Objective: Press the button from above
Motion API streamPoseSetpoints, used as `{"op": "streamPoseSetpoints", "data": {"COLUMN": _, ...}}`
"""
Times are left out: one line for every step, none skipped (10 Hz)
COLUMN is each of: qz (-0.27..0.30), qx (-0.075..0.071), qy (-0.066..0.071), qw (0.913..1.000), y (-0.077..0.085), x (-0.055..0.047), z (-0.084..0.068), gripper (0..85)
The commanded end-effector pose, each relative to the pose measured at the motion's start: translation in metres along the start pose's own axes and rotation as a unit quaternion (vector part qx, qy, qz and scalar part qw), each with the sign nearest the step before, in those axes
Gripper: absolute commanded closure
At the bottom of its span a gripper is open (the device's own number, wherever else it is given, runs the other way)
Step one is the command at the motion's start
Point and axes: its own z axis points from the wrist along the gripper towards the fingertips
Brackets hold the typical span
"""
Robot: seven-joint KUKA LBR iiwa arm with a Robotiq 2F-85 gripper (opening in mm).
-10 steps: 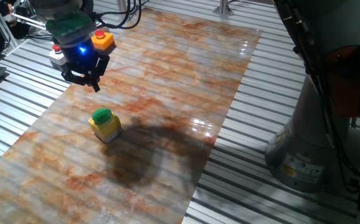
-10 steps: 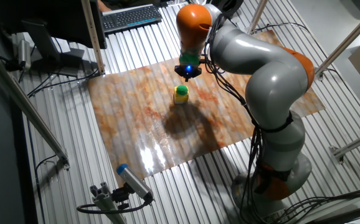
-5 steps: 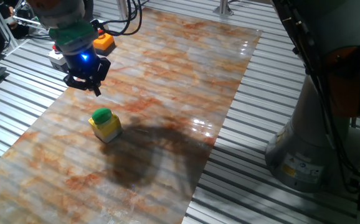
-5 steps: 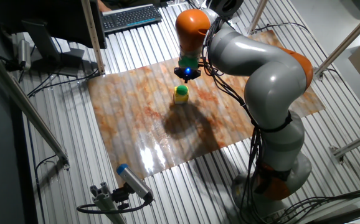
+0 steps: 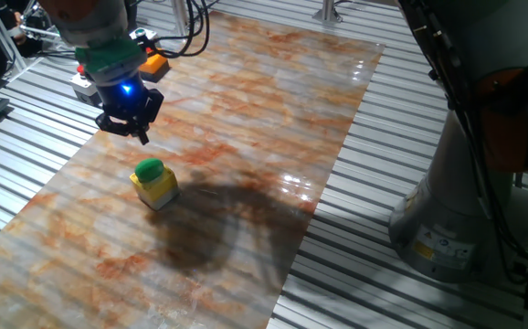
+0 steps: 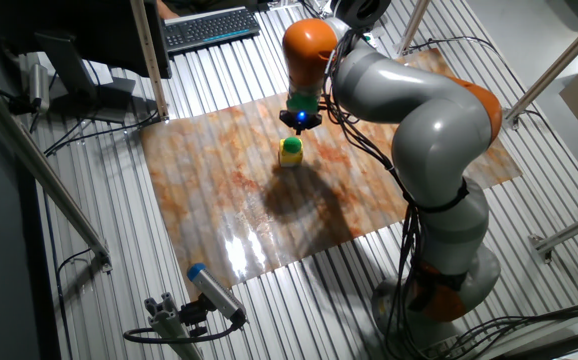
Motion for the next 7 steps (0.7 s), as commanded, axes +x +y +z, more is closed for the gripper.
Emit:
{"op": "streamPoseSetpoints", "data": {"qz": 0.000, "qx": -0.002, "qy": 0.001, "qw": 1.0000, "y": 0.000, "x": 0.000, "z": 0.001, "gripper": 85.0}}
{"op": "streamPoseSetpoints", "data": {"qz": 0.001, "qx": -0.003, "qy": 0.000, "qw": 1.0000, "y": 0.000, "x": 0.000, "z": 0.002, "gripper": 85.0}}
{"op": "streamPoseSetpoints", "data": {"qz": 0.003, "qx": -0.004, "qy": 0.001, "qw": 1.0000, "y": 0.000, "x": -0.001, "z": 0.003, "gripper": 85.0}}
{"op": "streamPoseSetpoints", "data": {"qz": 0.004, "qx": -0.006, "qy": 0.000, "qw": 1.0000, "y": 0.001, "x": -0.001, "z": 0.006, "gripper": 85.0}}
{"op": "streamPoseSetpoints", "data": {"qz": 0.004, "qx": -0.007, "qy": -0.003, "qw": 1.0000, "y": 0.001, "x": -0.001, "z": 0.010, "gripper": 85.0}}
{"op": "streamPoseSetpoints", "data": {"qz": 0.005, "qx": -0.006, "qy": -0.006, "qw": 1.0000, "y": 0.001, "x": -0.001, "z": 0.013, "gripper": 85.0}}
{"op": "streamPoseSetpoints", "data": {"qz": 0.006, "qx": -0.006, "qy": -0.006, "qw": 0.9999, "y": 0.001, "x": -0.002, "z": 0.013, "gripper": 85.0}}
